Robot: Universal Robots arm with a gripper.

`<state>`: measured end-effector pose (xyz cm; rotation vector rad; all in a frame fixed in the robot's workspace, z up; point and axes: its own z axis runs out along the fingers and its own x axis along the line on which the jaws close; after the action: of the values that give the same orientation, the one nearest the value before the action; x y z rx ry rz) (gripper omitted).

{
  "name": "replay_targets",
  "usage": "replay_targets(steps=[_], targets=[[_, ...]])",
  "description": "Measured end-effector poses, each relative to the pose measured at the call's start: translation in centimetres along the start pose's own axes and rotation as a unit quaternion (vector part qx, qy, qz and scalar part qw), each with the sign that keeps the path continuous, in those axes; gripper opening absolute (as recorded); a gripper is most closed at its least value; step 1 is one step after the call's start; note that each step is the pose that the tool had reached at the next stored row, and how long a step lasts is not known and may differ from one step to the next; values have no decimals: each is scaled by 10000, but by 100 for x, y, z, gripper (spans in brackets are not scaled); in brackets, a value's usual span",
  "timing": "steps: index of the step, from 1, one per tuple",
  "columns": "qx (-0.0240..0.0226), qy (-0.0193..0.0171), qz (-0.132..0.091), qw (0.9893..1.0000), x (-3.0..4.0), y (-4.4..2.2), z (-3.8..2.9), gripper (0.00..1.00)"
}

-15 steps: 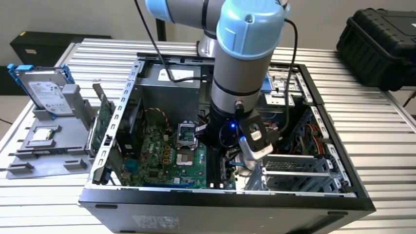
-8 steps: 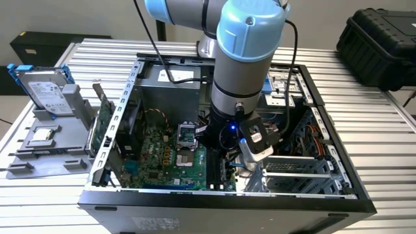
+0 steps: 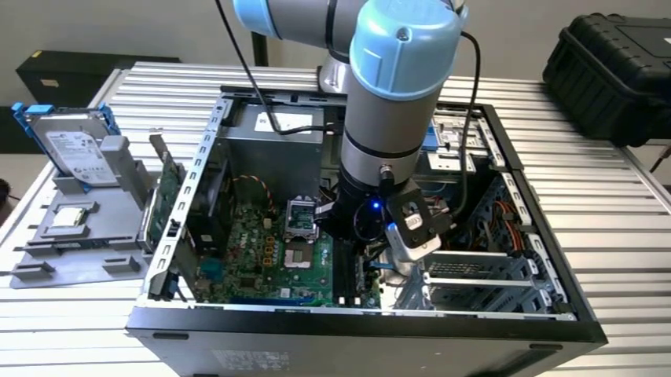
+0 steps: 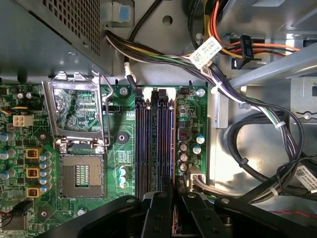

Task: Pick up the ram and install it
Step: 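Insert the ram into the slot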

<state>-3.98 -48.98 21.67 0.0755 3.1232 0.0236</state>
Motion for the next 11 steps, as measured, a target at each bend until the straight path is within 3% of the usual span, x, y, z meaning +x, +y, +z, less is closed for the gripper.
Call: replay_targets(steps=[11], targets=[[-2,0,4,10000,0,0,-1,0]])
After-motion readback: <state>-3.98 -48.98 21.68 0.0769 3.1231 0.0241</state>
